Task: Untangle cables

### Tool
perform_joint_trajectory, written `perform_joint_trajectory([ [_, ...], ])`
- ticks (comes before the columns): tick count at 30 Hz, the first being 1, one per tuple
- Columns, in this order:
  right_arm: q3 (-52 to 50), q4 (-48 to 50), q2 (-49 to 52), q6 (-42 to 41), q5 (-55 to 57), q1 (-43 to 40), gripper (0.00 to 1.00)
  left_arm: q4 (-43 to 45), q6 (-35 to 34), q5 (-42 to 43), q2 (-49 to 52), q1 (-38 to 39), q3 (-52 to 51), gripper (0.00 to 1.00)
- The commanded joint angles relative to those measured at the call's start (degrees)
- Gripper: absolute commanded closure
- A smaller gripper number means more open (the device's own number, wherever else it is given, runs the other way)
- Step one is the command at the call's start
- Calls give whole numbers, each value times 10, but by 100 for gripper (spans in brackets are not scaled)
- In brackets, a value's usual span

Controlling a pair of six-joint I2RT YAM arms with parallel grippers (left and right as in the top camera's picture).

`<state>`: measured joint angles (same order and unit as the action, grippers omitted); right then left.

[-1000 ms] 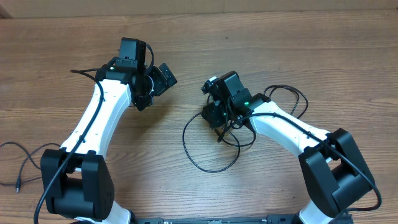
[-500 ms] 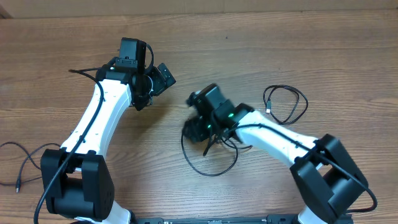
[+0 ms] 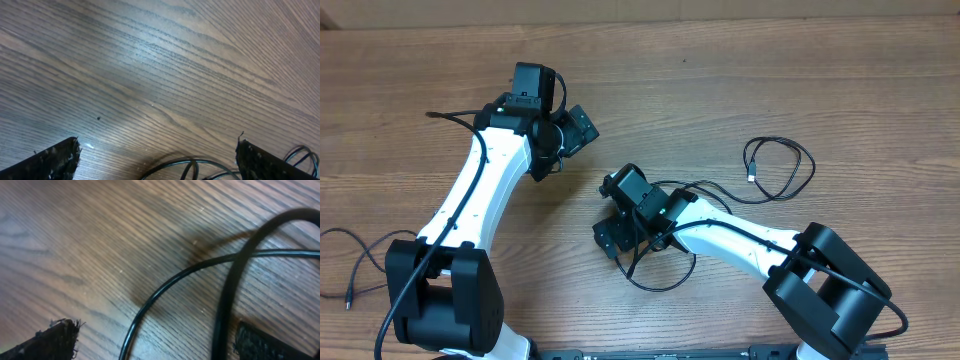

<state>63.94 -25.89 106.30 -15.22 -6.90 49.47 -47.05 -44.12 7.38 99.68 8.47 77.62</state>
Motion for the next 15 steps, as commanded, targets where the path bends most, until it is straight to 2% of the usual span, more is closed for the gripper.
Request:
perform_joint_trajectory([
  [1,23,-22,-3,-30,43,-10,0,-7,9,-10,0,-2,5,0],
  [10,121,-141,-105,-35,84,-62,0,-12,52,25,0,-2,5,0],
  [15,130,-170,-188,-48,130,-83,0,-14,69,96,0,-2,5,1],
])
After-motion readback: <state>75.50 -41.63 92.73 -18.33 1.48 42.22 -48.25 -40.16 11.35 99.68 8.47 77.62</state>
